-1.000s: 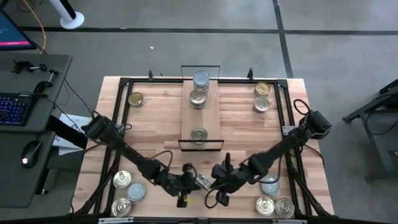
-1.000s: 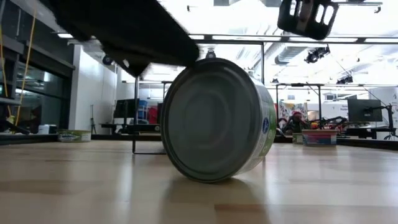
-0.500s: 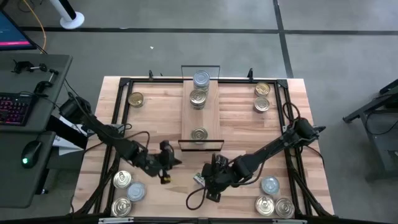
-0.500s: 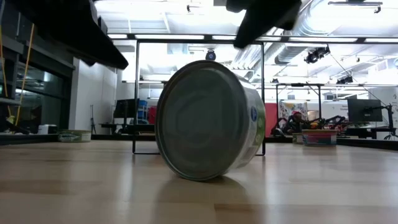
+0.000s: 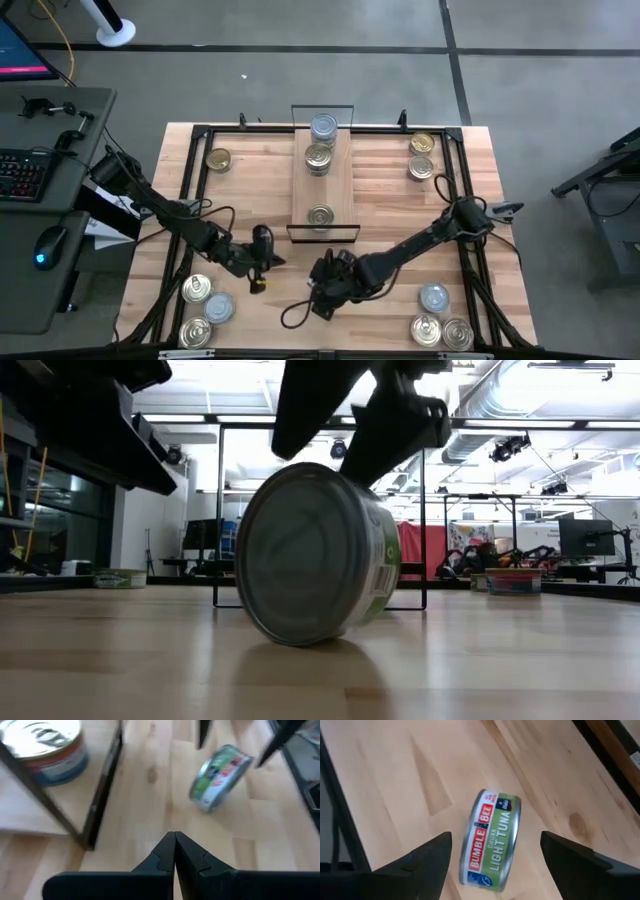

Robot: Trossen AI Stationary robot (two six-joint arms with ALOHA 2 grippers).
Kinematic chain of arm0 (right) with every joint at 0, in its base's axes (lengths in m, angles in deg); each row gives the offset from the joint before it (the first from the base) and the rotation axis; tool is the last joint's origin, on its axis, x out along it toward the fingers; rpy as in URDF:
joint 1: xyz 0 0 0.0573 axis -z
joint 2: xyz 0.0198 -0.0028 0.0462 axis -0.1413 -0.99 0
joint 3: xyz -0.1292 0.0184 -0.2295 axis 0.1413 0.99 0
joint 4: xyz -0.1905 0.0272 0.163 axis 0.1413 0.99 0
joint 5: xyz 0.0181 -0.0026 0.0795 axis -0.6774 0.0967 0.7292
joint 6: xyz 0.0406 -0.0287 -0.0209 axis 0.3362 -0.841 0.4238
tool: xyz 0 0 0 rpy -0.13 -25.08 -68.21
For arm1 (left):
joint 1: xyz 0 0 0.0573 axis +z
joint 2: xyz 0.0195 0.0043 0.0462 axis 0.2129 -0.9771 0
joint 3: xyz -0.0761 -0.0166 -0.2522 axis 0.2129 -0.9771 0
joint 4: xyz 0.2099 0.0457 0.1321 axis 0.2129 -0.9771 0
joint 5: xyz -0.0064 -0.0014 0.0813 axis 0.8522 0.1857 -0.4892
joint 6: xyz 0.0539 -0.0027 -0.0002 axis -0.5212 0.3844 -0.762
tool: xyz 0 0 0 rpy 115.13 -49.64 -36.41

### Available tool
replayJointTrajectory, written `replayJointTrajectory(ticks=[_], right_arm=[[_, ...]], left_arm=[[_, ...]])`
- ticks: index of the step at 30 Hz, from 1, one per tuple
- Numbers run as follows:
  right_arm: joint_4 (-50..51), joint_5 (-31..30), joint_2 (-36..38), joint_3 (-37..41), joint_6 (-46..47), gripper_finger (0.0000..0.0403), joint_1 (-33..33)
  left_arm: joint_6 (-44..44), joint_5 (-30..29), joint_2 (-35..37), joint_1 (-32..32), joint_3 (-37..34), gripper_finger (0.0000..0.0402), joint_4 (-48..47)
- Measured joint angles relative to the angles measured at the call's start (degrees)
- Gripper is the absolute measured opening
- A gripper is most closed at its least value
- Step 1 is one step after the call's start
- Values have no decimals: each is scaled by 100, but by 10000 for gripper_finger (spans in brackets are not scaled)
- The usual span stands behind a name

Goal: Stack canned seafood by type on shelf
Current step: Put the green tuna can on the shelf the aligned with the pink and blue tuna can

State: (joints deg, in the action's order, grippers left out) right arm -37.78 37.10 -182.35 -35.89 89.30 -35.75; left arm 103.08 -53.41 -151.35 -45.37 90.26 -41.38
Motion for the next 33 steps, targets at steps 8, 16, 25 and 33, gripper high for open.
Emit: replayJointTrajectory(ticks=[8,16,25,33], right_arm=[[39,296,-337,-7,22,296,71],[35,630,-364,-7,-44,175,75],[1343,1247,279,172,-768,113,39],[1158,1967,2385,2813,455,113,-226]], left_arm=[[-47,564,0,0,2,0,194],[-332,1018,857,2,4,0,-93],[-397,-185,2597,44,4,0,-879],[-298,-658,3212,44,4,0,-921]])
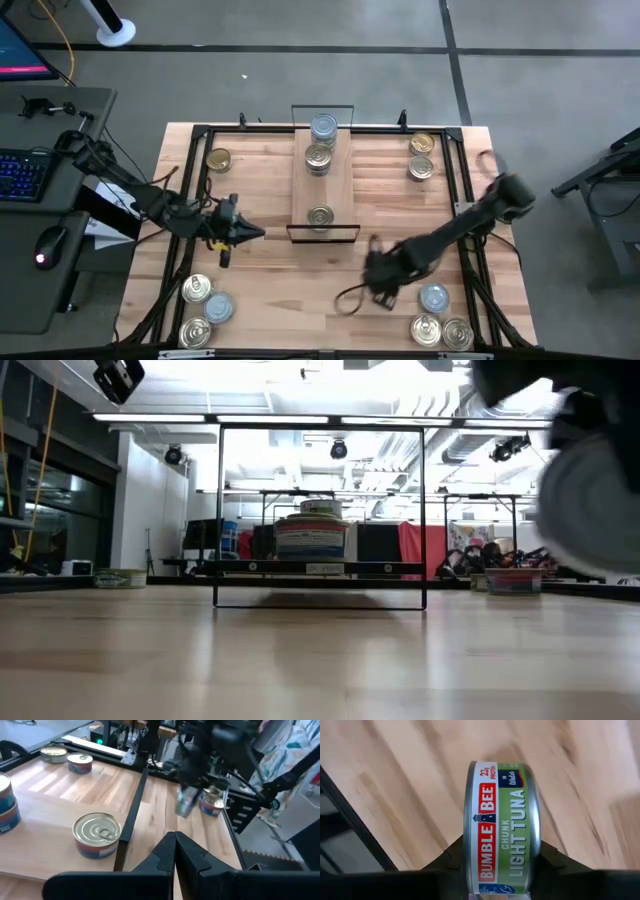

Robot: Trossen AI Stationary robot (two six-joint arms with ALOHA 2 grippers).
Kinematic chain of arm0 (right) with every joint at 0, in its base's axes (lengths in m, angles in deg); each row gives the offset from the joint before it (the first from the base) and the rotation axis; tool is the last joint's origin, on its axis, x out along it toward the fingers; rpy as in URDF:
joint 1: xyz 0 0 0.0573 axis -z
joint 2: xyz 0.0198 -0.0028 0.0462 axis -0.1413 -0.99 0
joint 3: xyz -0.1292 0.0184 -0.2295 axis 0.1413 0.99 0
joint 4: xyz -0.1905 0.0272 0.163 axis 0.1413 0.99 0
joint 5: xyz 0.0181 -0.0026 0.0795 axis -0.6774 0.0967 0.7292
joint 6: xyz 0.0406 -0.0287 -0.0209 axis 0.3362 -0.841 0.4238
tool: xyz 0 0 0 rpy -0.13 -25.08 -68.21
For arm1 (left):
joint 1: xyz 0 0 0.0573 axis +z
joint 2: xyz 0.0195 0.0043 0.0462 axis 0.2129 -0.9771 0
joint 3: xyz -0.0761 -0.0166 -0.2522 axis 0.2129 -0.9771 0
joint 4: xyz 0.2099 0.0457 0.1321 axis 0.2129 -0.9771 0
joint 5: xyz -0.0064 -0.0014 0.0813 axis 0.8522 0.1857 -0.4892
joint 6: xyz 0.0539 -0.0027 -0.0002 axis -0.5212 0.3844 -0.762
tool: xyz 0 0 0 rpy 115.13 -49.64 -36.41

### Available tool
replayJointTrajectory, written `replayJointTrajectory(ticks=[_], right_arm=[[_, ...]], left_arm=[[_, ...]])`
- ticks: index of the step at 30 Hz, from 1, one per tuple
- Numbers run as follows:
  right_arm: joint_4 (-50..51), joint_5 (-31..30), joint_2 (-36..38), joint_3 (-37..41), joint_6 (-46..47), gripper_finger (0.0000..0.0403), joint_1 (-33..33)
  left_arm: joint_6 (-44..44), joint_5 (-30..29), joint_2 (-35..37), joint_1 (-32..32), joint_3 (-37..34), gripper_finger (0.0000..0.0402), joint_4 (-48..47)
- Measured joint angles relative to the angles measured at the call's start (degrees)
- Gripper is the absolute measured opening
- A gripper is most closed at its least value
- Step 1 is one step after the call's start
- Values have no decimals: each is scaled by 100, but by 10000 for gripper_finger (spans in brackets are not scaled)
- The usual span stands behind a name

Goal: Stack canned seafood by type on shelf
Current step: Put the green tuna can on the shelf the aligned with the pink and blue tuna can

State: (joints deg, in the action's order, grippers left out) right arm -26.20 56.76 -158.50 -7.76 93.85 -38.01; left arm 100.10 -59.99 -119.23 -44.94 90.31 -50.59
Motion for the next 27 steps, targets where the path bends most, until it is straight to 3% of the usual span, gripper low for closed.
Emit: replayJointTrajectory(ticks=[4,8,11,13,17,21,24,27], right_arm=[[-64,-343,1421,1358,1018,113,126],[-421,-1410,2675,2290,1683,113,797],[-1310,-2044,3371,2832,1449,113,1566],[-2203,-2134,3684,3216,964,113,2203],[-4653,-1320,3787,3973,95,113,3469],[-6693,-251,3270,4384,77,113,4368],[-7429,264,2747,4310,257,113,4576],[-7520,258,2235,4046,450,113,4541]], left_arm=[[0,-159,-24,2,2,0,-3],[108,-841,-119,150,2,0,139],[370,-1317,-187,495,2,0,626],[398,-1325,-255,818,2,0,1247],[111,-1225,-528,1417,2,0,2769],[-184,-1097,-817,1742,17,0,3705],[-263,-1097,-994,1842,165,0,3744],[-501,-1101,-1129,1960,353,0,3751]])
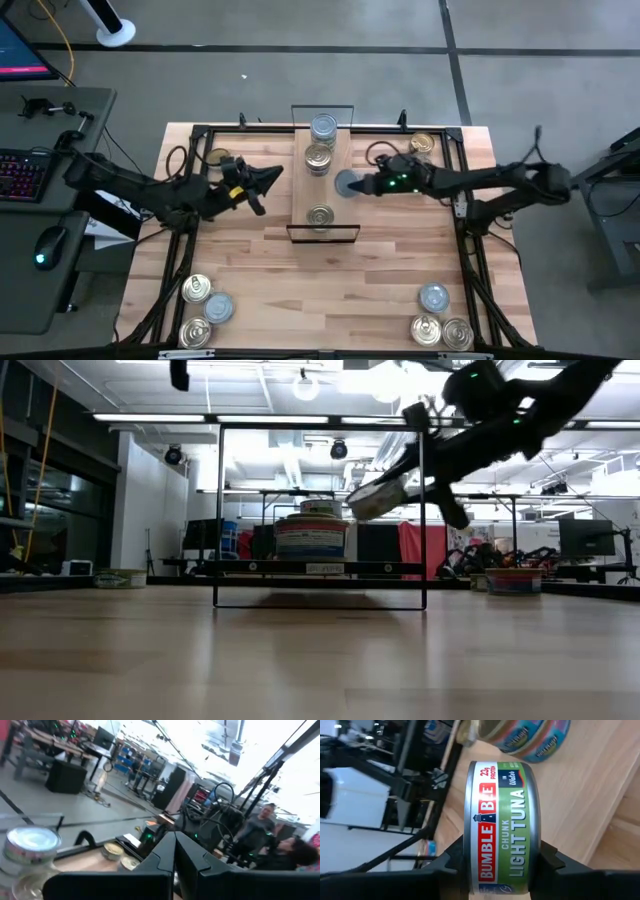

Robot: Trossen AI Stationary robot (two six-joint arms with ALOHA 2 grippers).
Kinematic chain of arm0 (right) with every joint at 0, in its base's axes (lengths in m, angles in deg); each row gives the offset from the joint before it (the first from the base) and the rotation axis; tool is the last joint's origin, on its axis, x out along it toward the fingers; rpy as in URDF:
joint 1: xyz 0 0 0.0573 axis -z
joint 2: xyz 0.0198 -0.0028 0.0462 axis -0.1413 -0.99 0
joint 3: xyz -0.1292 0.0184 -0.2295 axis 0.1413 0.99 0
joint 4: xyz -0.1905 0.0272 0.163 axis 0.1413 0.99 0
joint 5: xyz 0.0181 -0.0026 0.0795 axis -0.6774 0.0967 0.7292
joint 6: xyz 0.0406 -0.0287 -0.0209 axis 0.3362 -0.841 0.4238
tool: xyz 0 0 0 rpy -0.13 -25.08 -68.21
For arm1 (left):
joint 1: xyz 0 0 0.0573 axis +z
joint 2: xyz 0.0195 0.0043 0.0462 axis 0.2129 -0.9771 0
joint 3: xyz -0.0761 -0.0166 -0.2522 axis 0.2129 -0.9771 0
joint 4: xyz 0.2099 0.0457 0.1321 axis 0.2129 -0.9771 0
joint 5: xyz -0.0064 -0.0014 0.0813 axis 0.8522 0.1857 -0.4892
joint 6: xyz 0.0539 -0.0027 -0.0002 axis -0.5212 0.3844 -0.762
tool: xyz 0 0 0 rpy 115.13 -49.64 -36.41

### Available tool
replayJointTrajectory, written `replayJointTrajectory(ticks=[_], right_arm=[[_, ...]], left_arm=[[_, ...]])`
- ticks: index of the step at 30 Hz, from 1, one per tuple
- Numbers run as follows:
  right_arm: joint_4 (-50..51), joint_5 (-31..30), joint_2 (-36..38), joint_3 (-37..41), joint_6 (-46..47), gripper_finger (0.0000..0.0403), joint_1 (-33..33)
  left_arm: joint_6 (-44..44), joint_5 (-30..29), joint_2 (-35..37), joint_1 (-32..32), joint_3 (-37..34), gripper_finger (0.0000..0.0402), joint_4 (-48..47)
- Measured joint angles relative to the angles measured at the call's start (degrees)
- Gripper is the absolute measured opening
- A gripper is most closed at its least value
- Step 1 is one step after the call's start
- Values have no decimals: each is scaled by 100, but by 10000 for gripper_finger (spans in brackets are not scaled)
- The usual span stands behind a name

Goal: Stack canned seafood by type on shelf
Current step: Put the green tuna can on the shelf the aligned with the pink and blue tuna can

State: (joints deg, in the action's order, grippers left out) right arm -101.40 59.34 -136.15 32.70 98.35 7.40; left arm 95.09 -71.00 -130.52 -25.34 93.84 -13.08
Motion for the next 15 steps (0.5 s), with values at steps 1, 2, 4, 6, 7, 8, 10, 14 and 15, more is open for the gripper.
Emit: replayJointTrajectory(ticks=[1,2,4,6,7,8,10,14,15], right_arm=[[0,-26,-188,-97,112,113,-22],[-2,-34,-359,-187,247,113,-32],[-25,-40,-699,-373,467,113,-34],[-91,-45,-999,-561,576,113,-30],[-99,-45,-1132,-667,625,113,-24],[-118,-45,-1258,-764,675,113,-24],[-111,-39,-1525,-941,772,120,-24],[-89,-37,-1985,-1334,1084,149,-48],[-99,-35,-2088,-1446,1169,153,-54]], left_arm=[[-107,1,-32,44,64,0,-3],[-217,-3,-63,83,131,0,-7],[-495,-5,-83,140,240,0,-17],[-843,-10,-80,154,324,0,-26],[-1025,-9,-73,154,343,0,-24],[-1213,-9,-46,152,345,0,-41],[-1481,-9,5,152,344,0,-71],[-1562,-11,222,152,345,0,-526],[-1562,-9,287,152,345,0,-690]])
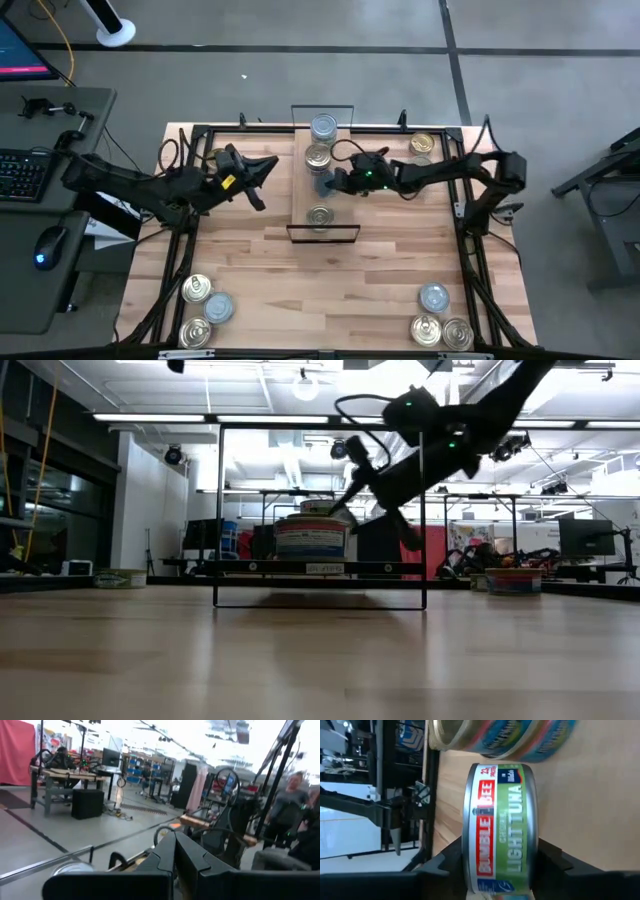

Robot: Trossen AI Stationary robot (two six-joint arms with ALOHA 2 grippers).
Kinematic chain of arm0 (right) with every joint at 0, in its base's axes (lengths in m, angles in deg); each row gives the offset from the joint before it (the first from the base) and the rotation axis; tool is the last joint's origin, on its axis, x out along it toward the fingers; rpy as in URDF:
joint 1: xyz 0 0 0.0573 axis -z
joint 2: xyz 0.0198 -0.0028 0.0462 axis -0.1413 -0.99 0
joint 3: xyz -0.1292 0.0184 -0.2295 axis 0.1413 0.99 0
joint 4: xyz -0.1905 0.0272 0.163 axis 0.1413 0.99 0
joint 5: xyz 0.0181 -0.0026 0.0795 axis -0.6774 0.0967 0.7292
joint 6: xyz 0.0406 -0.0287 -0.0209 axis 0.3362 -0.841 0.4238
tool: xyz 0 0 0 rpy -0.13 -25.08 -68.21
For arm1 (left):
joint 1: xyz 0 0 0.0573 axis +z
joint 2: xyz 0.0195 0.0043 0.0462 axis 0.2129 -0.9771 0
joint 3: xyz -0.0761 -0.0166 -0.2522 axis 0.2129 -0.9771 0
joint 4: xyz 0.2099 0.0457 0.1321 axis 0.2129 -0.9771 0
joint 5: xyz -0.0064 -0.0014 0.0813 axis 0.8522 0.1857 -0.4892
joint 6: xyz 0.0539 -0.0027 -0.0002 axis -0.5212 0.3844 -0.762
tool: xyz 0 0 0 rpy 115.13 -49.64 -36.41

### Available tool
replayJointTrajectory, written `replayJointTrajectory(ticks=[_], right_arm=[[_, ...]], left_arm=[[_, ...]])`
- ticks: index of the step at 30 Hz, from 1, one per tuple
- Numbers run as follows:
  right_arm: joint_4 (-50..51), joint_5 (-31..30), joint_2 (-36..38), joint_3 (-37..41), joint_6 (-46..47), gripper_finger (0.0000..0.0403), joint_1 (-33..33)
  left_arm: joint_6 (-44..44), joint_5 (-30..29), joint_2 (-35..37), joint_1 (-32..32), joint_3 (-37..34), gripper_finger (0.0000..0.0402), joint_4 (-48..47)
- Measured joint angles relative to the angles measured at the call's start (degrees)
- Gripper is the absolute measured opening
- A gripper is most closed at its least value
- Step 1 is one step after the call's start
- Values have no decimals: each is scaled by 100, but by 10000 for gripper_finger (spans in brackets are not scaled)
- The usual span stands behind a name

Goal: Stack canned seafood by type on shelf
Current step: Put the green tuna can on the shelf the aligned with the pink and blue tuna can

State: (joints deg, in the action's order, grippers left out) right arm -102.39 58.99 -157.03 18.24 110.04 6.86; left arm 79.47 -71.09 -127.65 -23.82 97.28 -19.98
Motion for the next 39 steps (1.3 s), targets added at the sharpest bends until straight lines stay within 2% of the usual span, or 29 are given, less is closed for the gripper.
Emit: replayJointTrajectory(ticks=[5,13,19,27,30,36,39], right_arm=[[77,-19,-337,-511,40,161,-53],[1545,-540,-364,-1231,-179,164,-127],[1909,-524,-356,-1354,-221,164,-127],[2232,-574,-356,-1360,-193,171,-111],[2296,-576,-356,-1358,-388,200,-93],[2729,-545,-275,-1358,-648,301,26],[2970,-345,-199,-1358,-838,338,125]], left_arm=[[99,1,397,0,-2,0,-914],[316,0,1093,0,-1,0,-2165],[357,-11,1360,0,-2,0,-2512],[409,-13,1350,0,-2,0,-2523],[472,-15,1349,0,-4,0,-2527],[519,-17,1348,0,-4,0,-2525],[568,-23,1348,0,-4,0,-2525]])
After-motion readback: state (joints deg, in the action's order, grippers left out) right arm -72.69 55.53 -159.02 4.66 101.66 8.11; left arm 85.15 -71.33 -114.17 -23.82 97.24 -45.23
